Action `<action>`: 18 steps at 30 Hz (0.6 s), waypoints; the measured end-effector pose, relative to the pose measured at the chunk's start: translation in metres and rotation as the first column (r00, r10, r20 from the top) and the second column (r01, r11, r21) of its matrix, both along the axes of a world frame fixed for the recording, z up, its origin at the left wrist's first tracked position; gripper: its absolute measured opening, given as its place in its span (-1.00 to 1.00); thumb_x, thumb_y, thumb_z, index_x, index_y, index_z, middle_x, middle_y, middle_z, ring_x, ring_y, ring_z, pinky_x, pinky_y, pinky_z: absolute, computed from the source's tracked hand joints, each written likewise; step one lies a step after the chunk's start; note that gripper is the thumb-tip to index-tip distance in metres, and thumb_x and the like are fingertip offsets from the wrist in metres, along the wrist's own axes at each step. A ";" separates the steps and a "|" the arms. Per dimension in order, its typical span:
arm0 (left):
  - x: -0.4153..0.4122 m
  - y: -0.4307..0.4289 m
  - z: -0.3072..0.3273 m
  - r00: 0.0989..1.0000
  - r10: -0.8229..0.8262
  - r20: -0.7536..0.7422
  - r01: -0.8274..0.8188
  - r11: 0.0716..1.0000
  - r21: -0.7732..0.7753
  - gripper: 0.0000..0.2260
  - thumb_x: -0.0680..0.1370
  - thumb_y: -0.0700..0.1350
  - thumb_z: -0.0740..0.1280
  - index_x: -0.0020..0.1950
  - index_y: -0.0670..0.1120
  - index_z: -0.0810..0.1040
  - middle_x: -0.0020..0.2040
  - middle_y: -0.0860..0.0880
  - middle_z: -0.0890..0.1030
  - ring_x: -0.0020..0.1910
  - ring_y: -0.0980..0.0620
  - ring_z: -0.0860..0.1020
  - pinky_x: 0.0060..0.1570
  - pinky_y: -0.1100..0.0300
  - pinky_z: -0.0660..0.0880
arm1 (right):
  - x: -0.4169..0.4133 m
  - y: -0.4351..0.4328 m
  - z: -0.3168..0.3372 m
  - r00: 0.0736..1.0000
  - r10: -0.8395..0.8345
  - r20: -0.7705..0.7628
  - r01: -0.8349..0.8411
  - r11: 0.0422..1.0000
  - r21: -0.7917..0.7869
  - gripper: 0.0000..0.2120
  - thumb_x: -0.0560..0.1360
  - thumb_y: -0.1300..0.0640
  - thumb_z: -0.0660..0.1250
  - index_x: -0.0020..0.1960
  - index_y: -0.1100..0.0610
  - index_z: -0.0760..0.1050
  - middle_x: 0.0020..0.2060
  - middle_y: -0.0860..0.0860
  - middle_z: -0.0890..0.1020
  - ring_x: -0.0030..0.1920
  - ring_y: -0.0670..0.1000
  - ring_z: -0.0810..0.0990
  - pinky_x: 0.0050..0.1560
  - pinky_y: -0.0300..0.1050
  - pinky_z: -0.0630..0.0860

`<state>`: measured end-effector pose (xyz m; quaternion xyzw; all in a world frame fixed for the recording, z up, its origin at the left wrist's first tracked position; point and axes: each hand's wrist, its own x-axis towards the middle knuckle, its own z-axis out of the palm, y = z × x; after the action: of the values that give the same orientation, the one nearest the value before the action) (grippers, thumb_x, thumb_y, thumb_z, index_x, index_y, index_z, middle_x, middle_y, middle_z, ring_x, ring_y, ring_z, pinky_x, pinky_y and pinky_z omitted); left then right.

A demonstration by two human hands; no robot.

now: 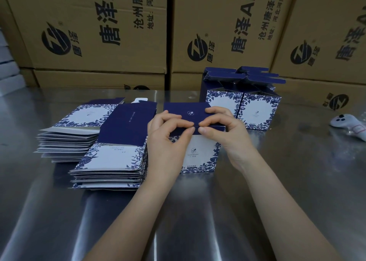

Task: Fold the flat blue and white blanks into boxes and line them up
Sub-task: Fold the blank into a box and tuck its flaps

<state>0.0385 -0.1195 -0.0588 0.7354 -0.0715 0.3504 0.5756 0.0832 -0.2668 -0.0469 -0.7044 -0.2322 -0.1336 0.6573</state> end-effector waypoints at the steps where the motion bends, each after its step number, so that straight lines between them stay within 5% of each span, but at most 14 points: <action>1: 0.000 0.000 0.000 1.000 -0.011 -0.006 0.011 1.000 -0.001 -0.76 0.49 -0.20 0.49 -0.15 0.17 0.62 0.07 0.08 0.54 0.33 0.24 0.34 0.17 0.55 0.22 | -0.001 0.001 0.000 1.000 0.003 0.003 -0.002 1.000 -0.008 -0.79 0.26 0.17 0.55 -0.27 -0.14 0.67 0.12 -0.07 0.50 0.24 -0.12 0.48 0.40 0.08 0.32; 11: 0.002 -0.002 0.001 1.000 -0.008 0.001 0.008 1.000 -0.027 -0.70 0.48 -0.20 0.49 -0.19 0.23 0.60 0.02 0.15 0.54 0.31 0.24 0.36 0.17 0.52 0.26 | 0.000 0.006 -0.002 1.000 -0.018 -0.022 0.019 0.999 0.038 -0.88 0.19 0.05 0.53 -0.28 -0.10 0.69 0.14 -0.05 0.51 0.25 -0.04 0.50 0.36 0.16 0.37; 18: 0.002 0.010 -0.003 0.994 -0.113 -0.012 0.109 0.977 -0.183 -0.80 0.50 -0.24 0.46 -0.11 0.08 0.67 0.05 0.18 0.67 0.32 0.29 0.45 0.29 0.29 0.38 | 0.005 -0.005 -0.004 0.995 0.079 -0.065 -0.073 0.993 0.093 -0.91 0.25 0.08 0.49 -0.24 -0.03 0.70 0.17 -0.06 0.53 0.20 -0.11 0.52 0.13 -0.11 0.51</action>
<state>0.0402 -0.1093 -0.0623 0.6783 -0.0736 0.3146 0.6600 0.0881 -0.2718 -0.0504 -0.6688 -0.2297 -0.0944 0.7007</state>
